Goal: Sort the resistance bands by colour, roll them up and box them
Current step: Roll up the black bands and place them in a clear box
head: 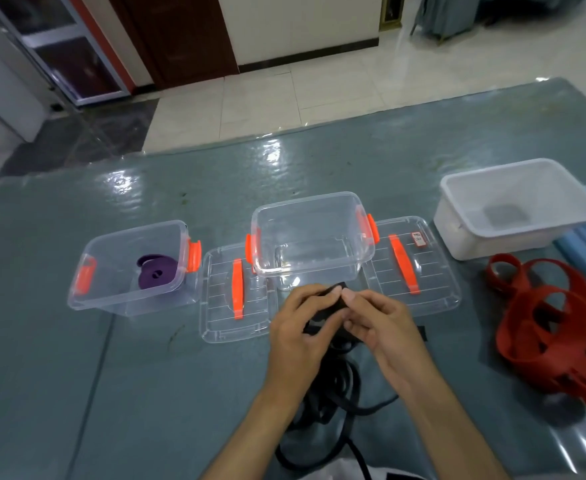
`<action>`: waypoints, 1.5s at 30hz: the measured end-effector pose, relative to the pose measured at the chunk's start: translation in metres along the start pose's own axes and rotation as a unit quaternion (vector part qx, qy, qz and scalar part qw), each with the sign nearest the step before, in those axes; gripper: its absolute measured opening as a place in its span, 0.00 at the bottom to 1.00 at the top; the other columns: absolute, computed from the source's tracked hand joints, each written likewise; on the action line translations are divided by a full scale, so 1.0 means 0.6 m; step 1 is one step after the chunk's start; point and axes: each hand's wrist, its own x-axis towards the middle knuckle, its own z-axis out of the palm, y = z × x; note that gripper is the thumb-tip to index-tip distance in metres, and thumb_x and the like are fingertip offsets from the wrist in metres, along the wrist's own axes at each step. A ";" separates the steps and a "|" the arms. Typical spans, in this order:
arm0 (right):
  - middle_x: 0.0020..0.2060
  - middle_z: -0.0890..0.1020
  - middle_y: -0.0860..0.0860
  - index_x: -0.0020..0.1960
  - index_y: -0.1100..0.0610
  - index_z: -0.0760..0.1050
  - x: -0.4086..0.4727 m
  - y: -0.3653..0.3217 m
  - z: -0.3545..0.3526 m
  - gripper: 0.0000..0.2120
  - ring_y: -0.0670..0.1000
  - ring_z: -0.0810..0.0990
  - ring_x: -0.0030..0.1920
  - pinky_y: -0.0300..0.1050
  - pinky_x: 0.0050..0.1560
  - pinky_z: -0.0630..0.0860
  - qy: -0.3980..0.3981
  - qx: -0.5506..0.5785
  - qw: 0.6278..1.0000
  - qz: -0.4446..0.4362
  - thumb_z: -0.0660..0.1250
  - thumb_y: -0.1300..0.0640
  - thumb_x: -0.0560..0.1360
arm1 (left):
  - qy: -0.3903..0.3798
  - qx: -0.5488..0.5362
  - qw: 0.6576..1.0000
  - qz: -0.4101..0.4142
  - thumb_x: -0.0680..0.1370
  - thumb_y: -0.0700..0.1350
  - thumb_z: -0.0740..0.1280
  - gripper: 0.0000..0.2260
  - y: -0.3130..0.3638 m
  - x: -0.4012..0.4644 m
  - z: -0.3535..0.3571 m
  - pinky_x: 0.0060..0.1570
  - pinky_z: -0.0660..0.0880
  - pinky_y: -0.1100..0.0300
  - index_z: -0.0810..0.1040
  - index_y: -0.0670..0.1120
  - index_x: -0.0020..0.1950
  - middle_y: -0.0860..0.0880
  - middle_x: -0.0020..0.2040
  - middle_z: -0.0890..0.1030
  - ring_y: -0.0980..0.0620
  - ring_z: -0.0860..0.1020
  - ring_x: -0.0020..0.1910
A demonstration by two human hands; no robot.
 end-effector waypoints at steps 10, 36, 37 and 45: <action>0.55 0.87 0.53 0.60 0.54 0.84 -0.007 -0.011 0.010 0.17 0.53 0.86 0.54 0.48 0.58 0.83 -0.034 -0.055 0.988 -0.139 0.75 0.55 0.72 | -0.034 0.057 0.995 0.072 0.82 0.37 0.68 0.15 0.017 0.006 -0.034 0.66 0.73 0.63 0.80 0.41 0.70 0.46 0.63 0.80 0.52 0.78 0.64; 0.51 0.88 0.53 0.55 0.58 0.82 -0.038 -0.024 0.003 0.15 0.53 0.87 0.55 0.41 0.55 0.81 -0.022 -0.057 0.956 -0.286 0.77 0.67 0.69 | -0.004 -0.088 0.995 -0.036 0.82 0.38 0.69 0.13 0.083 0.002 -0.029 0.68 0.75 0.55 0.82 0.47 0.65 0.54 0.63 0.83 0.52 0.79 0.67; 0.52 0.88 0.53 0.57 0.58 0.82 -0.036 -0.022 0.003 0.17 0.53 0.87 0.56 0.40 0.56 0.81 -0.024 -0.063 0.953 -0.294 0.77 0.68 0.70 | -0.001 -0.084 0.996 -0.031 0.82 0.38 0.68 0.13 0.082 0.002 -0.027 0.69 0.75 0.56 0.82 0.47 0.66 0.53 0.65 0.83 0.53 0.79 0.68; 0.50 0.87 0.50 0.51 0.58 0.83 -0.016 -0.019 0.010 0.14 0.51 0.86 0.56 0.40 0.56 0.81 -0.031 -0.039 0.954 -0.297 0.76 0.72 0.70 | 0.036 -0.021 0.999 0.023 0.83 0.37 0.67 0.15 0.068 0.000 -0.019 0.65 0.77 0.55 0.81 0.46 0.69 0.50 0.63 0.77 0.48 0.77 0.65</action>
